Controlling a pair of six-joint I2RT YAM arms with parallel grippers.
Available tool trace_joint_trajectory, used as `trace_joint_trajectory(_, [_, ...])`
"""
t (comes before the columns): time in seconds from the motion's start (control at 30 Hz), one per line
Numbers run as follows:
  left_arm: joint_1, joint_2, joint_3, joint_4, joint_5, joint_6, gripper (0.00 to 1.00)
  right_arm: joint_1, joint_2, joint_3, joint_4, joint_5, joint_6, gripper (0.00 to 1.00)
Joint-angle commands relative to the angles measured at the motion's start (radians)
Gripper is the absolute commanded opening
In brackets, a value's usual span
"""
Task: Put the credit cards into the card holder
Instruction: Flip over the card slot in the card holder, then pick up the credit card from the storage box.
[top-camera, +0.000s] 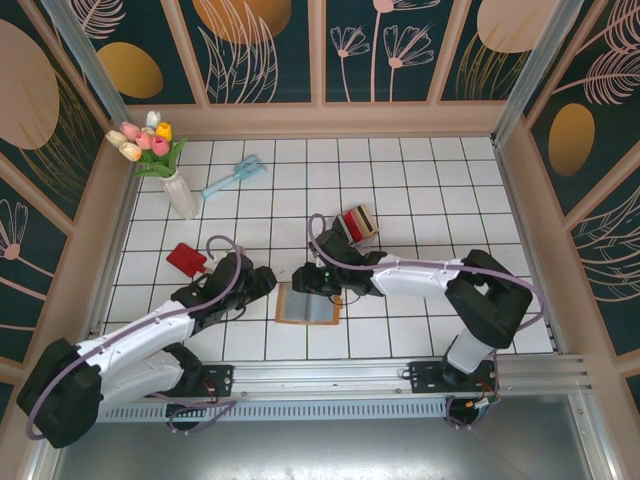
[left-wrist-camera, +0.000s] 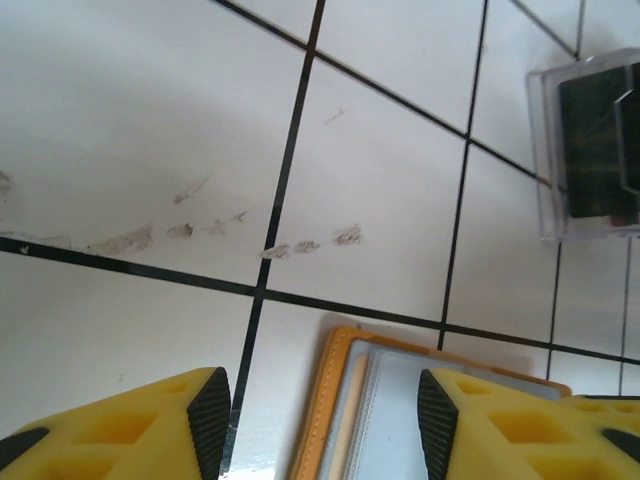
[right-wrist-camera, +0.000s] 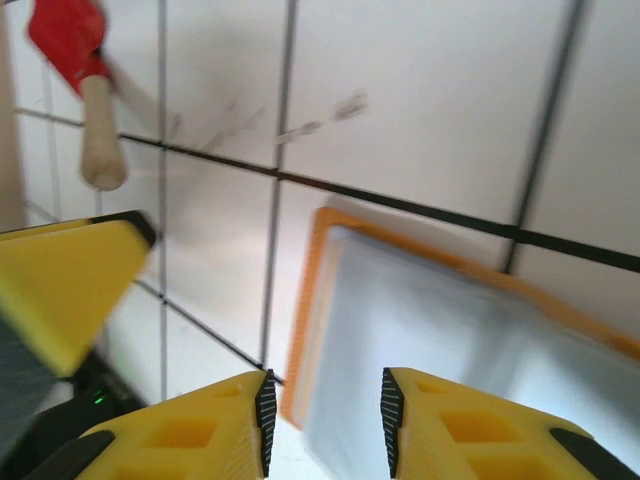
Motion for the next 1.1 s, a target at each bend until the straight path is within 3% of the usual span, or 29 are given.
trace_joint_trajectory(0.0, [0.000,-0.020,0.001,0.008,-0.017,0.011,0.57,-0.014,-0.111,-0.022,-0.187,0.191,-0.019,0.37])
trace_joint_trajectory(0.23, [0.000,0.069,0.087,0.073,0.083,0.089,0.53,-0.131,-0.301,-0.131,-0.265,0.288,-0.033,0.37])
trace_joint_trajectory(0.43, [0.001,0.226,0.206,0.176,0.155,0.124,0.56,-0.317,-0.374,-0.105,-0.235,0.248,-0.180,0.36])
trace_joint_trajectory(0.5, [0.011,0.324,0.303,0.170,0.171,0.130,0.59,-0.394,-0.335,-0.054,-0.230,0.194,-0.274,0.36])
trace_joint_trajectory(0.6, [0.038,0.471,0.426,0.168,0.224,0.120,0.62,-0.456,-0.243,0.071,-0.298,0.219,-0.408,0.35])
trace_joint_trajectory(0.83, [0.055,0.760,0.662,0.198,0.321,0.094,0.58,-0.497,-0.014,0.301,-0.440,0.332,-0.592,0.38])
trace_joint_trajectory(1.07, [0.056,0.887,0.756,0.192,0.351,0.094,0.57,-0.499,0.117,0.414,-0.499,0.340,-0.665,0.41])
